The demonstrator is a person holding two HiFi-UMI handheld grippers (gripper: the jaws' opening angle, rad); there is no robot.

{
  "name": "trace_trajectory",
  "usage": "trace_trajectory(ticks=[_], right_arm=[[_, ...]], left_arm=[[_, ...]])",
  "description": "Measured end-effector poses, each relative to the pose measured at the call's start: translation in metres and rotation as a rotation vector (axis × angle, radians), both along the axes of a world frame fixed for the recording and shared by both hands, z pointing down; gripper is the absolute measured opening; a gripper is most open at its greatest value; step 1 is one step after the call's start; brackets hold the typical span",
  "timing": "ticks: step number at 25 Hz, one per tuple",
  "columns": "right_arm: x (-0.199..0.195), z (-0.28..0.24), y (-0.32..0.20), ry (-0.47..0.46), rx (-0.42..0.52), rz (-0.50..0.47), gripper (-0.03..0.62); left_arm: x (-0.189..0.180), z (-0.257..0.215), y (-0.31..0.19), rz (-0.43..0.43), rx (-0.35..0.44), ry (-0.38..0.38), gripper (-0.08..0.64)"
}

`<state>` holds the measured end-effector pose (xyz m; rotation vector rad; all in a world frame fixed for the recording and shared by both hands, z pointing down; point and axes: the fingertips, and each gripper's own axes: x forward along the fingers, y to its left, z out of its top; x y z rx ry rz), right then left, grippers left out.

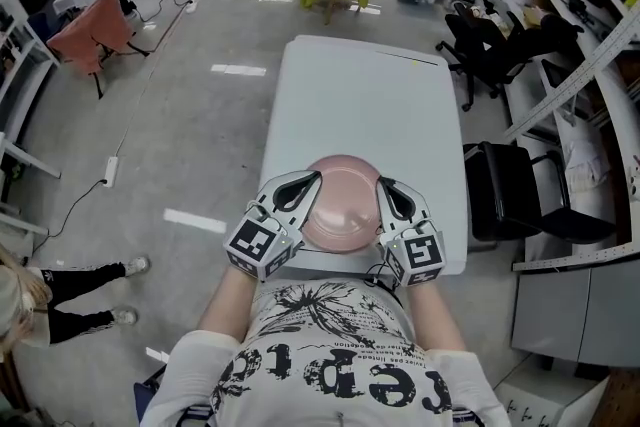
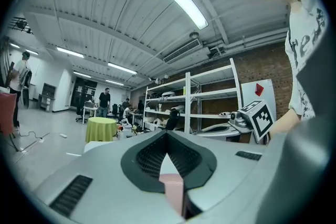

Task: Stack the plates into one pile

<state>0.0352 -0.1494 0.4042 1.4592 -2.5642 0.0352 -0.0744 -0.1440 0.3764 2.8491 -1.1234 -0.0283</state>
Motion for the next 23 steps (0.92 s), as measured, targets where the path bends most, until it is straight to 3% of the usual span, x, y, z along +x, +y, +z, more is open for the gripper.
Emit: trace_trajectory(ticks=[23], right_arm=[[0.009, 0.013, -0.012, -0.017, -0.048, 0.028, 0.005]], left_arm=[[0.004, 0.013, -0.013, -0.031, -0.019, -0.038, 0.002]])
